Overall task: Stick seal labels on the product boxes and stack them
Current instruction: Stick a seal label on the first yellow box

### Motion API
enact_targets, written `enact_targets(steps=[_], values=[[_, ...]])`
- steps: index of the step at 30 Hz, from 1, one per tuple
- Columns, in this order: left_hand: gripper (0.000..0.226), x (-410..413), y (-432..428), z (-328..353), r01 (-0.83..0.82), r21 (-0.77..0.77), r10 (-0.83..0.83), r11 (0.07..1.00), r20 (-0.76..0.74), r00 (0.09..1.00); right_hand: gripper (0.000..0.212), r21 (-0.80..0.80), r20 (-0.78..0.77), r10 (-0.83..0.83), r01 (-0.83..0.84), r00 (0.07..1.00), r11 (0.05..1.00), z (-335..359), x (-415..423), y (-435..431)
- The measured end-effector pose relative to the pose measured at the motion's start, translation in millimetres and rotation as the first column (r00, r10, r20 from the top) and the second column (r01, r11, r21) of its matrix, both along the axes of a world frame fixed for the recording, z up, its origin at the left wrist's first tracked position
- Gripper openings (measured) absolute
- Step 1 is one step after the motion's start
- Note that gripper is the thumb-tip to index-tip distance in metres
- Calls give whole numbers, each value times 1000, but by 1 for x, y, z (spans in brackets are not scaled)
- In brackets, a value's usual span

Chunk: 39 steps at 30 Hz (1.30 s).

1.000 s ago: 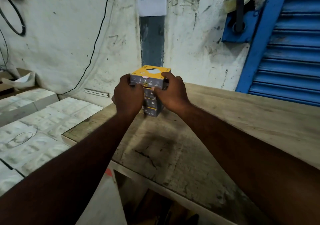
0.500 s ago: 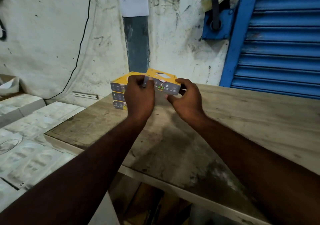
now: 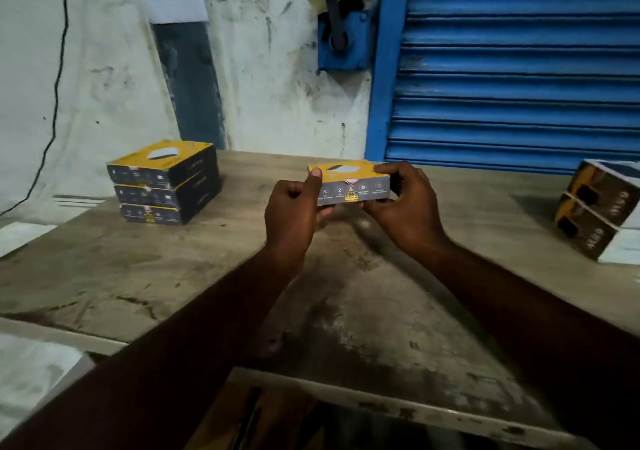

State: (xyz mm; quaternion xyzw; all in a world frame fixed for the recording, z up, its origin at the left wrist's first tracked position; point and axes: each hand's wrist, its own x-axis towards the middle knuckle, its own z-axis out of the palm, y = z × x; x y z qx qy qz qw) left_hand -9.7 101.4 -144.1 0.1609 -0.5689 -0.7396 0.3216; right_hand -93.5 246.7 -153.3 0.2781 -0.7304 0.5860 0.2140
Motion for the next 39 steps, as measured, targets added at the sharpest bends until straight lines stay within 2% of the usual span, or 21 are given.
enact_targets(steps=[3,7,9,11,13,15,18,21,22,27,33,39], values=[[33,-15,18,0,88,78,-89,993,13,996,50,20,-43,20,-19,999,1000,2,-4,32],[56,-36,33,-3,160,0,-160,987,74,984,47,57,-104,35,-29,994,998,-2,-13,62],[59,-45,40,-3,179,-21,-176,984,106,979,46,59,-130,23,-16,991,998,-4,-21,70],[48,-54,42,-1,225,5,-224,974,121,967,45,51,-143,13,-6,990,999,-4,-26,72],[26,-61,44,2,313,76,-320,947,110,941,45,50,-159,9,-1,987,999,-4,-30,70],[16,-63,44,4,364,124,-377,923,105,920,46,64,-184,27,-15,983,998,-8,-33,65],[19,-65,40,1,366,116,-377,923,100,921,49,93,-177,52,-36,983,995,-16,-37,61],[58,-66,37,-1,345,40,-348,938,75,935,55,126,-204,48,-23,978,992,-19,-37,59],[63,-66,36,0,343,28,-344,939,69,936,55,143,-229,50,-17,972,990,-19,-36,58],[46,-65,34,-7,331,-22,-325,944,127,937,43,243,-310,47,32,949,970,-17,-29,59],[50,-64,38,-7,329,-67,-321,942,107,941,38,346,-361,30,104,932,932,-16,-29,62],[47,-60,41,-6,325,-44,-319,945,107,942,31,356,-393,61,91,917,930,-17,-24,62]])
